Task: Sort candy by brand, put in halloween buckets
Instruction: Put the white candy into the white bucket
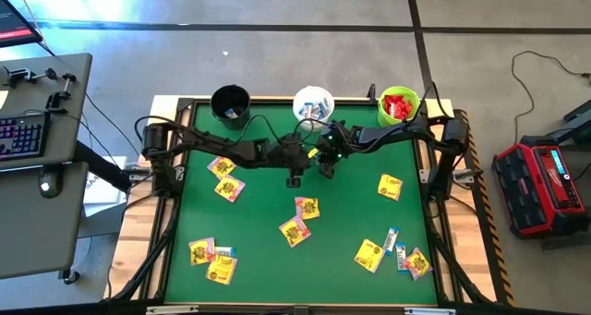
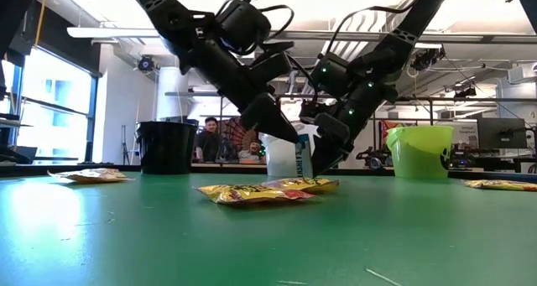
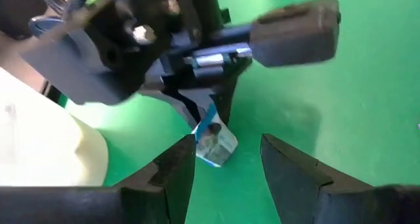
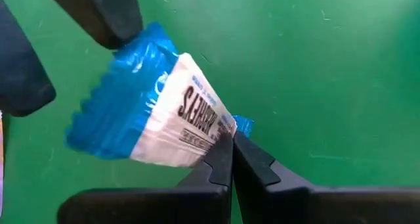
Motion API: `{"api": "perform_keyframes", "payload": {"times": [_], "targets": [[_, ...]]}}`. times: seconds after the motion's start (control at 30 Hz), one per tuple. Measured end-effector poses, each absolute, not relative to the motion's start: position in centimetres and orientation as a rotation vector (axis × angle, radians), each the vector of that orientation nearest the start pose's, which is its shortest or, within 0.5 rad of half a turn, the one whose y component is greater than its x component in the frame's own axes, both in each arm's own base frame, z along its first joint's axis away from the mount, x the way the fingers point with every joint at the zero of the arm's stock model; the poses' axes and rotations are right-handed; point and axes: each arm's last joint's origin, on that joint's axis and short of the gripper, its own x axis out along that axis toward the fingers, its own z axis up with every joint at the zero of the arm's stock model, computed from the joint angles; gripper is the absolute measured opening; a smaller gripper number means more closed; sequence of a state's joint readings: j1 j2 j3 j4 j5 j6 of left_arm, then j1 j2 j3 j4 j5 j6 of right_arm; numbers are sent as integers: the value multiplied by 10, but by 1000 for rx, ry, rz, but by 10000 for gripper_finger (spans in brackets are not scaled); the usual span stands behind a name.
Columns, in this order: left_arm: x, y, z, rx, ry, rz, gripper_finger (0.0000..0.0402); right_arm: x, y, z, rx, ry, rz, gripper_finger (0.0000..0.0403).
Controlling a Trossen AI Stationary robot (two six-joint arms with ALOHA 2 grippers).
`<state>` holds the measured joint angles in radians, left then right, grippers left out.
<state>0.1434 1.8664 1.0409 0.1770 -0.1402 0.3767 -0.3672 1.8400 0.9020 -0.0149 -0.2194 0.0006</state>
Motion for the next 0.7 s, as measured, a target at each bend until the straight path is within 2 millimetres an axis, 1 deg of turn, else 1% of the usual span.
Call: {"api": "perform_keyframes", "payload": {"times": [0.27,0.47,0.7], "targets": [[382,68,164,350,635,186,165,319,-115,118,280,907,-115,0],[381,65,162,356,652,34,165,319,-115,118,280,907,-116,0],[380,69,161,362,671,49,165,319,-115,118,284,907,-117,0]]}}
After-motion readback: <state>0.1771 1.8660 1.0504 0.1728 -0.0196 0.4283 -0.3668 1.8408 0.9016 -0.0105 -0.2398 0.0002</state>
